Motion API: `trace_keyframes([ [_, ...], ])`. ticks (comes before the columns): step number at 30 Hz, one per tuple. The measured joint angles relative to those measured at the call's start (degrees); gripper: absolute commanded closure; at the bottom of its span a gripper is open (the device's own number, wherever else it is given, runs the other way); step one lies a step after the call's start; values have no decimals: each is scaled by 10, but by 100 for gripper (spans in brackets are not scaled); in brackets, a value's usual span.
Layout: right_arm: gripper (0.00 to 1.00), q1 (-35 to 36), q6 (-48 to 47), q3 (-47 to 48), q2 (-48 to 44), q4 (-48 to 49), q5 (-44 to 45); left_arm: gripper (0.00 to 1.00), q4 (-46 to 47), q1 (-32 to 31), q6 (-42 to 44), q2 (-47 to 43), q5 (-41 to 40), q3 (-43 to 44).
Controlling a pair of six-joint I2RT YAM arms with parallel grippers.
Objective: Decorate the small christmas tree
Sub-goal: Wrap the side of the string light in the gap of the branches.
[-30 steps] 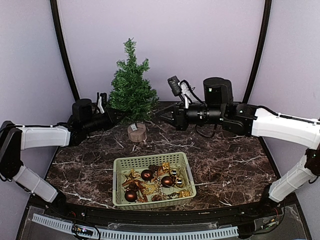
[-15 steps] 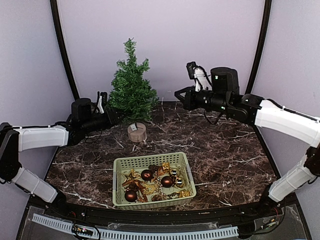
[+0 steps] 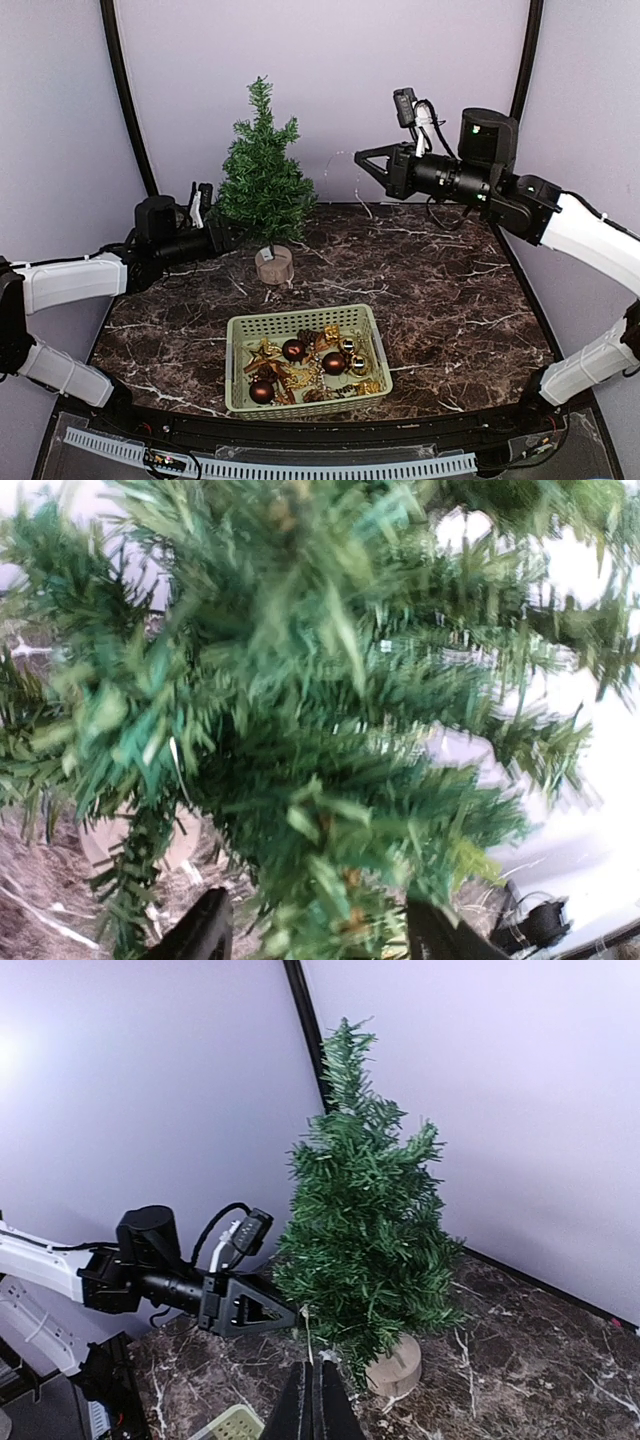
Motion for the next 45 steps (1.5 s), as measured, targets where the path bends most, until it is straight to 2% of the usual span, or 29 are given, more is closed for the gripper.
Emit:
trace_keyframes([
  [4, 100, 0, -2, 7, -7, 7, -43, 65, -7, 0, 1, 0, 5, -9],
  [6, 100, 0, -3, 9, -7, 18, -54, 77, -7, 0, 2, 0, 5, -12],
  [12, 100, -1, -4, 45, 16, 15, -12, 99, -7, 0, 2, 0, 7, -15],
  [18, 100, -14, -12, 104, 85, 8, 37, 100, -8, 0, 1, -2, 0, -24],
  [25, 100, -42, -22, 153, 173, 0, 50, 100, -9, 5, 2, -4, -3, -28],
  [36, 100, -70, -22, 239, 239, 1, 20, 100, -24, 41, 33, -7, 3, -25],
  [43, 100, -71, -26, 250, 246, -10, -31, 100, -27, 99, 66, 33, 36, 17],
  [45, 100, -71, -27, 250, 246, -16, -46, 92, -23, 113, 74, 51, 49, 31],
])
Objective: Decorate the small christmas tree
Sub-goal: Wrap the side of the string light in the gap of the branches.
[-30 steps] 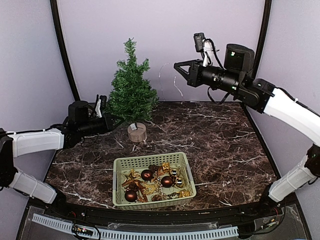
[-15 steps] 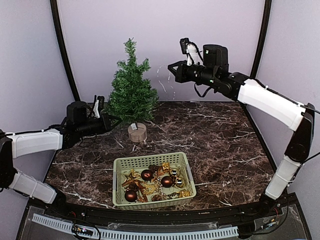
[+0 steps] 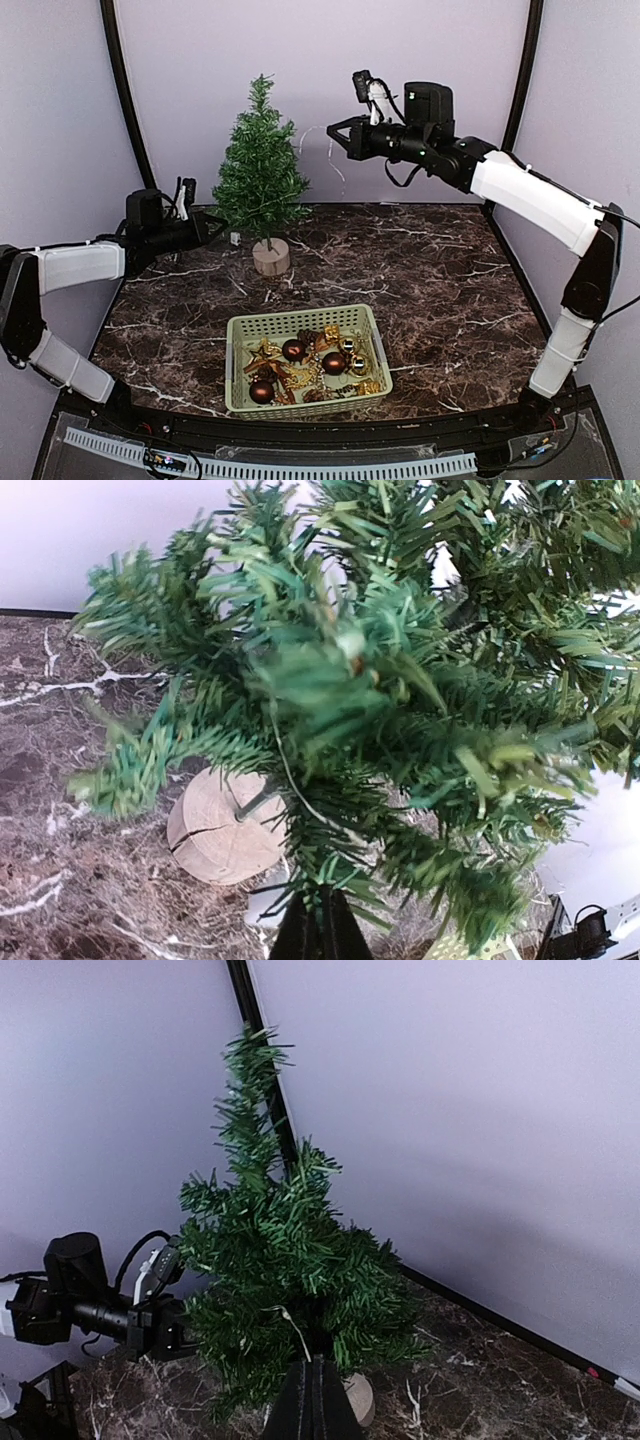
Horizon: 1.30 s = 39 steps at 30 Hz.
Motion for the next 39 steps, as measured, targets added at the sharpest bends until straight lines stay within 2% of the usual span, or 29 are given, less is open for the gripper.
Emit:
trace_keyframes([
  [2, 100, 0, 0, -2, 0, -3, -14, 79, 4, 12, 6, 16, 12, 11],
  [3, 100, 0, 0, -4, -1, -3, -20, 69, 5, 18, 12, 24, 17, 17],
  [4, 100, 0, 0, -6, -1, -3, -26, 65, 6, 24, 12, 30, 23, 21],
  [5, 100, 0, 1, -8, -1, -3, -30, 55, 5, 28, 16, 33, 26, 25],
  [8, 100, 0, 5, -14, -1, -1, -39, 41, -1, 35, 27, 29, 26, 27],
  [12, 100, 1, 12, -16, -1, 7, -42, 37, -44, 36, 46, -9, -3, 27],
  [17, 100, 1, 21, -19, -1, 32, -37, 31, -85, 22, 48, -108, -41, 17],
  [22, 100, 1, 25, -24, -2, 47, -25, 28, -88, -67, 12, -173, -71, -3],
  [27, 100, 1, 25, -24, -2, 62, -15, 22, -75, -124, -44, -154, -81, -35],
  [35, 100, 1, 24, -6, 1, 66, -1, 9, -52, -162, -76, -42, -85, -26],
  [39, 100, 1, 23, 16, 8, 70, 11, 12, -28, -168, -80, -19, -86, -7],
])
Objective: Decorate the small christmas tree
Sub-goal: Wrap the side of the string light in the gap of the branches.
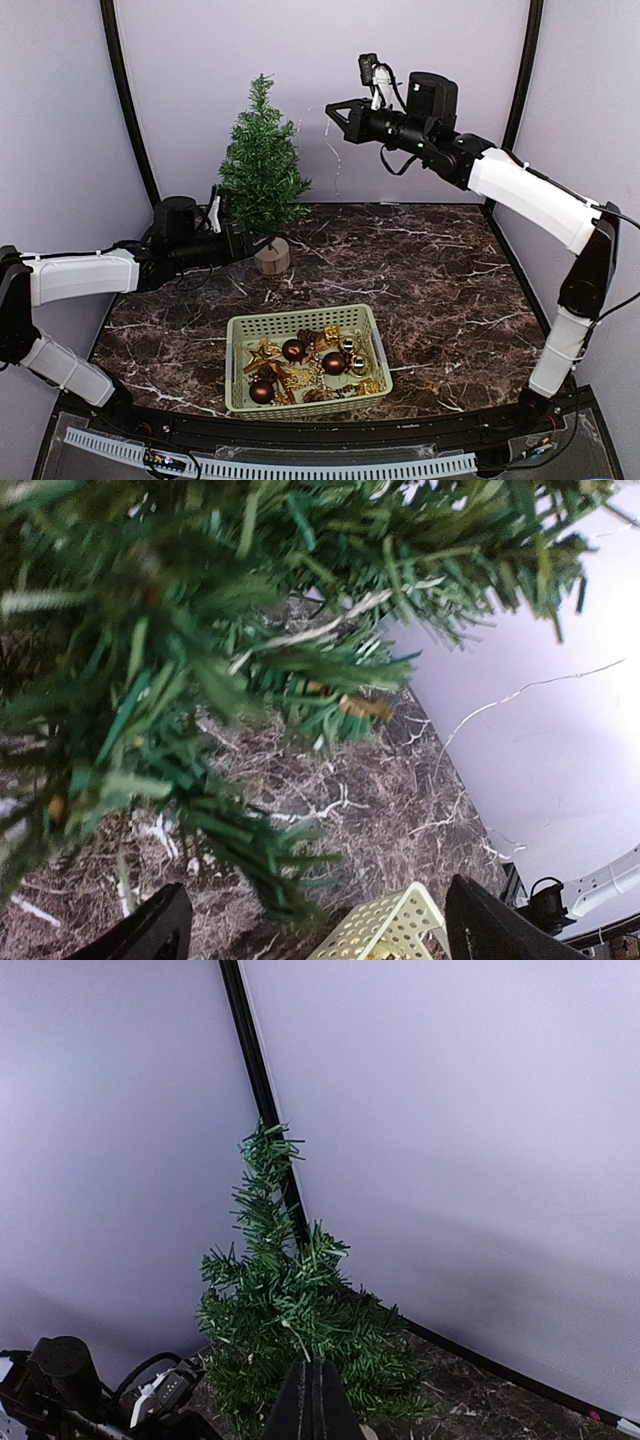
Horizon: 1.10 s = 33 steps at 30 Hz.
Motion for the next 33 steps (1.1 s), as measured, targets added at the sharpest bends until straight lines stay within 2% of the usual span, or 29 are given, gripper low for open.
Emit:
trace_keyframes([
  [1, 100, 0, 0, 6, 3, 0, 3, 14, 9, 0, 0, 4, 0, 6],
  [3, 100, 0, -2, 19, 14, 0, 11, 25, 20, 0, -2, 11, -1, 14],
  [5, 100, 0, -4, 32, 26, -1, 16, 48, 29, 0, -2, 19, -5, 21],
  [6, 100, 0, -5, 37, 32, -1, 21, 55, 32, 0, -3, 24, -7, 23],
  [7, 100, 0, -7, 41, 39, -2, 23, 65, 35, 0, 1, 28, -10, 23],
  [13, 100, -2, -14, 59, 72, -12, 41, 96, 29, 0, 4, 33, -20, 23],
  [15, 100, -3, -13, 63, 80, -12, 47, 100, 25, 0, 5, 32, -24, 22],
  [24, 100, -4, -11, 68, 84, -15, 43, 100, -34, 0, 24, -24, -48, -6],
  [33, 100, -5, 10, 38, 36, -12, -32, 100, -103, 0, 47, -85, -55, -14],
])
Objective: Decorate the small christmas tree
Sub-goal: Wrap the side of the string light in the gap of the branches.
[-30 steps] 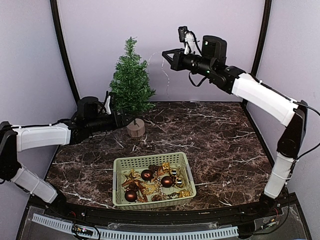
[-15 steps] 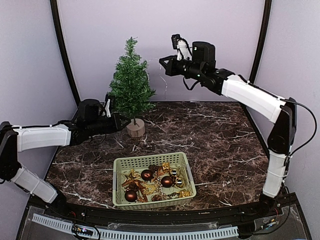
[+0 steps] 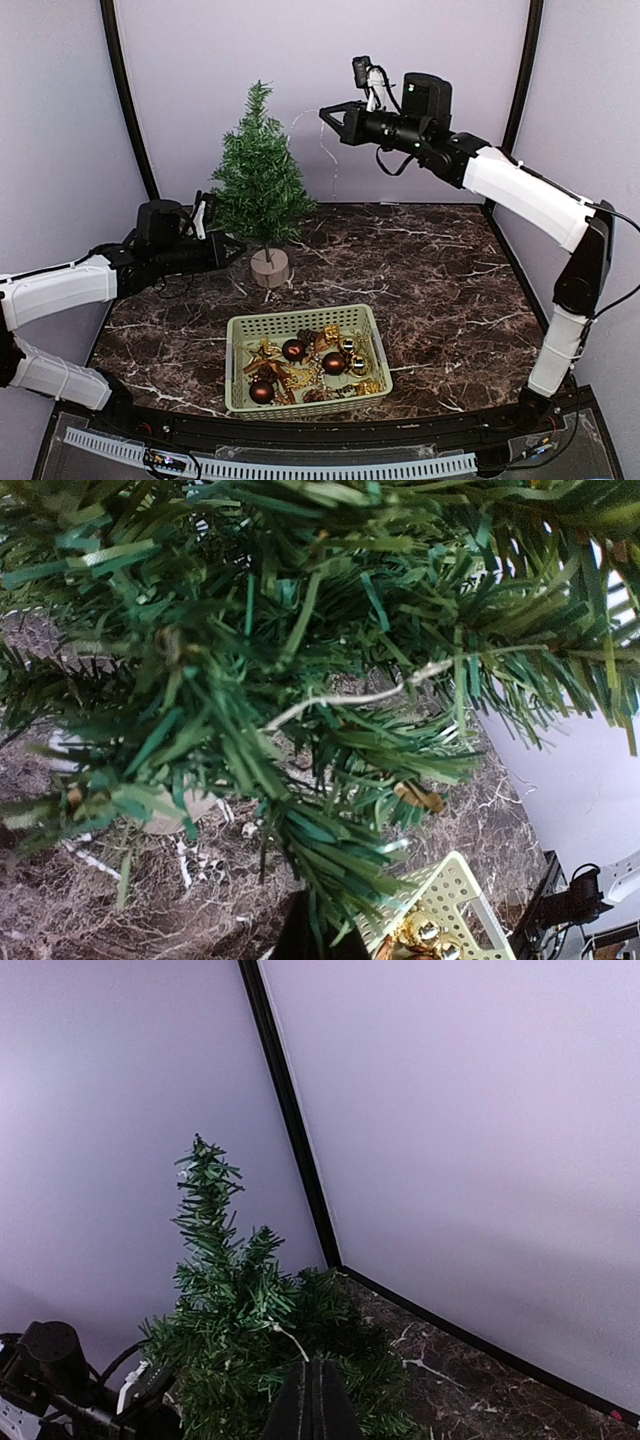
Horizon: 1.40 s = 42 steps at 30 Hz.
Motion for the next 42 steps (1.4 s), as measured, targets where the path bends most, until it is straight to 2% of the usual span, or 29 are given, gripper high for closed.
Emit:
trace_keyframes([
  [9, 100, 4, 25, -54, -58, 11, -36, 100, -55, 0, 25, -25, -10, 0],
  [21, 100, -7, 44, -44, -26, -39, 76, 100, -86, 9, 36, -68, -15, -12],
  [33, 100, -12, 44, -60, 16, -77, 88, 100, -80, 125, 54, -89, 41, -49],
  [41, 100, -11, 45, -132, -13, -77, 42, 100, -29, 186, 102, 6, 87, -16],
  [42, 100, -10, 45, -137, -17, -78, 38, 94, -22, 194, 107, 21, 94, -8],
])
